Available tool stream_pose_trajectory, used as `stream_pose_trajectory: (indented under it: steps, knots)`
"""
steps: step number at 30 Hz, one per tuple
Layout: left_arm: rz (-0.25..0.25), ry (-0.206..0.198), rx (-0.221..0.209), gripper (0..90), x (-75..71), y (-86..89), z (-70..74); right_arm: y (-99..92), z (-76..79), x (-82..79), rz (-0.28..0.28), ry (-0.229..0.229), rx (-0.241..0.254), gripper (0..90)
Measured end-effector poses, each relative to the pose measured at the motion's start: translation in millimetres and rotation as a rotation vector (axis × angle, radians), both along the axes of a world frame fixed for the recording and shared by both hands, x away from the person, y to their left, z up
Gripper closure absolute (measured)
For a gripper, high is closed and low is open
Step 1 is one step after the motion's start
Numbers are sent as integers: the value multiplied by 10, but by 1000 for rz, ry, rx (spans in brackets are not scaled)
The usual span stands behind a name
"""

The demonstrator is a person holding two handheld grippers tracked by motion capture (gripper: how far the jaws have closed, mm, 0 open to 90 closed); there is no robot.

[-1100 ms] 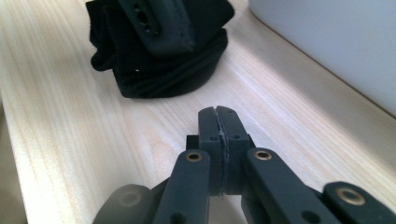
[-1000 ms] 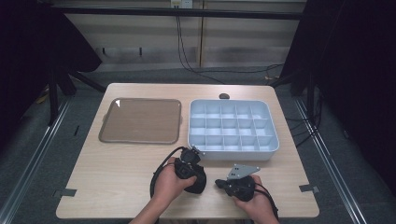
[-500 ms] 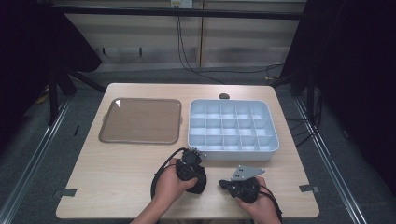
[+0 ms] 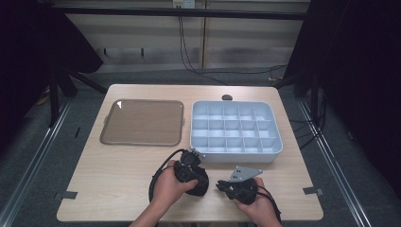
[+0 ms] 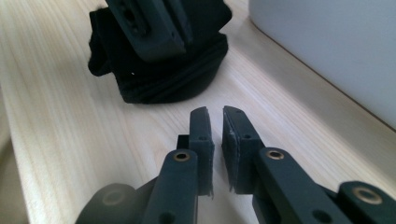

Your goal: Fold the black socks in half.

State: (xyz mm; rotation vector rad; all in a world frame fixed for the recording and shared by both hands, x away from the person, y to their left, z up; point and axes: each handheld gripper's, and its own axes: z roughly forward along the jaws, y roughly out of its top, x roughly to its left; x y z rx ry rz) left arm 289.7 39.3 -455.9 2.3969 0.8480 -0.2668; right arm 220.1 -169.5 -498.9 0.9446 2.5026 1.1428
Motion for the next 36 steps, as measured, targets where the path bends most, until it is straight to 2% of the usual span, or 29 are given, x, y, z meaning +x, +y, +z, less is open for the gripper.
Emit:
stream_pose_trajectory:
  steps: [3, 9, 17, 21, 25, 28, 32, 33, 36]
  knots:
    - [4, -5, 4, 760, 5, 20, 40, 67, -10, 49, 22, -3, -11, 791]
    - [33, -6, -17, 720, 11, 118, 109, 143, -11, 100, 41, -15, -23, 766]
    - [20, -7, -18, 717, 28, 145, 159, 135, -16, 96, 33, -11, -24, 743]
    - [18, -3, -15, 735, 29, 123, 166, 121, -18, 84, 29, -12, -26, 735]
    - [4, -11, -7, 823, 24, 73, 169, 101, -18, 78, 25, -15, -28, 726]
    - [-3, -11, 20, 836, 4, -4, 122, 100, -19, 76, 21, -13, -35, 722]
    - [-11, 4, 49, 848, 10, -60, -26, 91, -13, 73, 14, -11, -39, 718]
    - [-3, 15, 36, 864, 10, -59, -96, 81, -9, 74, 11, -12, -39, 718]
    - [3, 13, 26, 870, 4, -58, -106, 66, -15, 75, 8, -10, -38, 710]
